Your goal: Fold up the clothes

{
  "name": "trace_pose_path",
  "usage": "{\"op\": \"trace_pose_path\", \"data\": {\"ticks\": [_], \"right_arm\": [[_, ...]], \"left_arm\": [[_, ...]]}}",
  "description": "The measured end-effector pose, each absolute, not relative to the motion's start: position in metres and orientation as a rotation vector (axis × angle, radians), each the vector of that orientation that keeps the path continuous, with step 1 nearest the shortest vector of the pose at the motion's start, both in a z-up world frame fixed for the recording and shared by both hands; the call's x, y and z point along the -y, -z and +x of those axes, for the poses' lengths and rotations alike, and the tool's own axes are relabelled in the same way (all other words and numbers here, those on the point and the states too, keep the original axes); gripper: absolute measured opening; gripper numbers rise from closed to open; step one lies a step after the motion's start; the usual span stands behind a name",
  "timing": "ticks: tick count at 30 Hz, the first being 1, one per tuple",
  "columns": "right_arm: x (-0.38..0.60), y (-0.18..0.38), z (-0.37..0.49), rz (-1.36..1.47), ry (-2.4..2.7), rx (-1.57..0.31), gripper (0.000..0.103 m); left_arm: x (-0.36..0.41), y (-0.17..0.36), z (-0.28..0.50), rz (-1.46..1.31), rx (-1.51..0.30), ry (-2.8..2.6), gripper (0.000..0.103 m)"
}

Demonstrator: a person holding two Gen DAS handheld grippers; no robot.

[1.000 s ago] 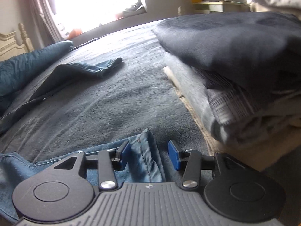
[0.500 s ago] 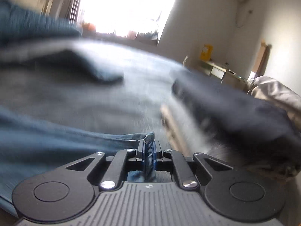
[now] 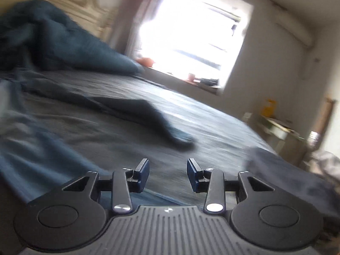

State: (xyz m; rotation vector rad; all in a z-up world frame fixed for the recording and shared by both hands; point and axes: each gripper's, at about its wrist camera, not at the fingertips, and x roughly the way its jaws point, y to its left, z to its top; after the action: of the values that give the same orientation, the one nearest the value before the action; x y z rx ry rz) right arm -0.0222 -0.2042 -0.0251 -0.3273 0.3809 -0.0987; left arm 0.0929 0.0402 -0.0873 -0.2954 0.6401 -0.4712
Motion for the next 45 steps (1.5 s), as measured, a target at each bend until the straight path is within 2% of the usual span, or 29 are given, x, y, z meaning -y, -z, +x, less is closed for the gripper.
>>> {"op": "trace_pose_path", "data": {"ticks": [8, 12, 20, 23, 28, 30, 33, 35, 36, 37, 42, 45], "right_arm": [[0.062, 0.015, 0.033, -0.302, -0.381, -0.366, 0.041], [0.008, 0.025, 0.071, -0.324, -0.521, -0.429, 0.04], [0.022, 0.038, 0.157, -0.2, -0.518, -0.639, 0.039], [0.025, 0.048, 0.202, -0.167, -0.555, -0.749, 0.042], [0.029, 0.071, 0.244, -0.142, -0.594, -0.877, 0.058], [0.032, 0.071, 0.243, -0.124, -0.633, -0.895, 0.059], [0.03, 0.068, 0.236, -0.116, -0.695, -0.92, 0.055], [0.022, 0.068, 0.228, -0.196, -0.682, -0.907, 0.04], [0.018, 0.066, 0.224, -0.248, -0.648, -0.886, 0.024], [0.015, 0.062, 0.221, -0.284, -0.615, -0.865, 0.003], [-0.001, 0.047, 0.2, -0.488, -0.519, -0.708, 0.003], [-0.01, 0.065, 0.196, -0.619, -0.489, -0.674, 0.002]], "left_arm": [[-0.121, 0.085, 0.085, -0.395, -0.583, 0.311, 0.035], [-0.136, 0.087, 0.097, -0.353, -0.589, 0.284, 0.036], [-0.146, 0.108, 0.108, -0.314, -0.632, 0.291, 0.036], [-0.152, 0.111, 0.109, -0.325, -0.628, 0.314, 0.036], [-0.156, 0.116, 0.108, -0.332, -0.625, 0.339, 0.035], [-0.157, 0.116, 0.108, -0.336, -0.625, 0.345, 0.035], [-0.158, 0.116, 0.11, -0.342, -0.632, 0.353, 0.035], [-0.159, 0.116, 0.112, -0.341, -0.636, 0.356, 0.035], [-0.159, 0.116, 0.112, -0.341, -0.638, 0.356, 0.035], [-0.159, 0.116, 0.113, -0.337, -0.64, 0.356, 0.035], [-0.157, 0.115, 0.115, -0.309, -0.648, 0.357, 0.035], [-0.156, 0.115, 0.115, -0.288, -0.65, 0.362, 0.035]]}}
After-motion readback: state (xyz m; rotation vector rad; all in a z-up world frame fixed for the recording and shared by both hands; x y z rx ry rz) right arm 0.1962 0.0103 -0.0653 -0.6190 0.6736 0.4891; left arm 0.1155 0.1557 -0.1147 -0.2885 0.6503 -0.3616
